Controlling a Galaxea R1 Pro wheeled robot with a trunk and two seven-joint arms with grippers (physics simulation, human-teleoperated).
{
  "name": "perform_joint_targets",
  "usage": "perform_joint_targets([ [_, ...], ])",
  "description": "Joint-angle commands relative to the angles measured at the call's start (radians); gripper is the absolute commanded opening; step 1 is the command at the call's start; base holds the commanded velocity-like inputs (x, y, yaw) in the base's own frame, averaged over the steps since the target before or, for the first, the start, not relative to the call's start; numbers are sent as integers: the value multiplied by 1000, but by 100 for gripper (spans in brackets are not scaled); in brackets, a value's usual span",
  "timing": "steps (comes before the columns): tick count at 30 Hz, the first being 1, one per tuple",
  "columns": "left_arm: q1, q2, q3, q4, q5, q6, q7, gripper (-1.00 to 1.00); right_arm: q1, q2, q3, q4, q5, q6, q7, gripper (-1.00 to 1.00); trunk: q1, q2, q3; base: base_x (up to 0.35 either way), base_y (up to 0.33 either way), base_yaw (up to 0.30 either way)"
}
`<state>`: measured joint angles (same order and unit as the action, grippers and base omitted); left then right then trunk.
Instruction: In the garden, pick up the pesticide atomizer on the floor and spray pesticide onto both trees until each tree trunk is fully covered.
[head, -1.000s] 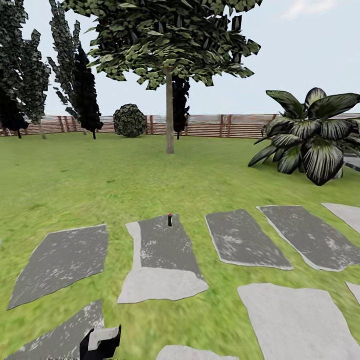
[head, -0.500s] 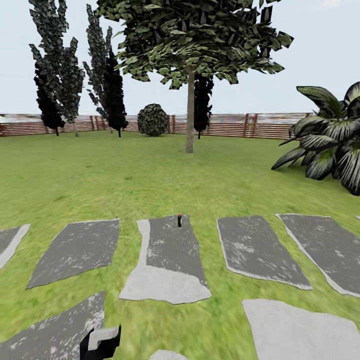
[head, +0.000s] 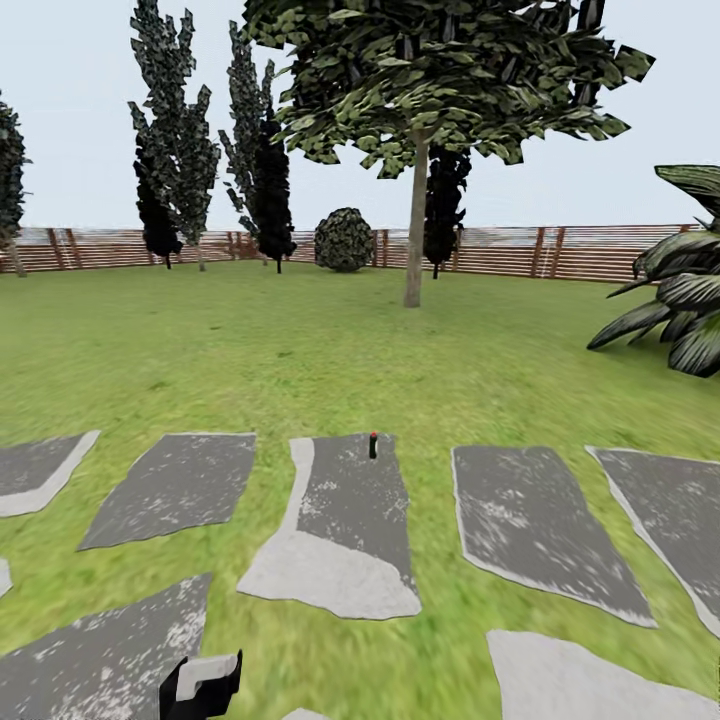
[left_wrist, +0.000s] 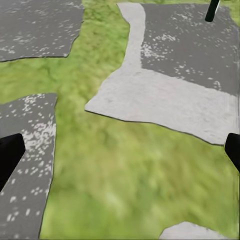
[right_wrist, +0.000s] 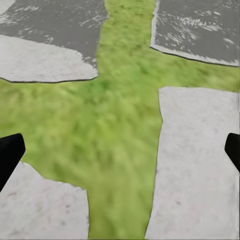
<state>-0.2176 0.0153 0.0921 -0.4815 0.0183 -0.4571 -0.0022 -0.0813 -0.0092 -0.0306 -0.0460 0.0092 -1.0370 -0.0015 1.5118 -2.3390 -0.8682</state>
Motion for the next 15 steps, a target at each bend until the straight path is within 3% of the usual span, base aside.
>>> perform_joint_targets([
  [1, 0, 0, 0, 0, 0, 0, 0, 100, 0, 0, 0, 0, 0, 0, 0, 100, 0, 0, 0, 88, -325, 35],
  [15, 1, -1, -1, 13, 1, 1, 0, 100, 0, 0, 0, 0, 0, 0, 0, 100, 0, 0, 0, 88, -325, 4],
])
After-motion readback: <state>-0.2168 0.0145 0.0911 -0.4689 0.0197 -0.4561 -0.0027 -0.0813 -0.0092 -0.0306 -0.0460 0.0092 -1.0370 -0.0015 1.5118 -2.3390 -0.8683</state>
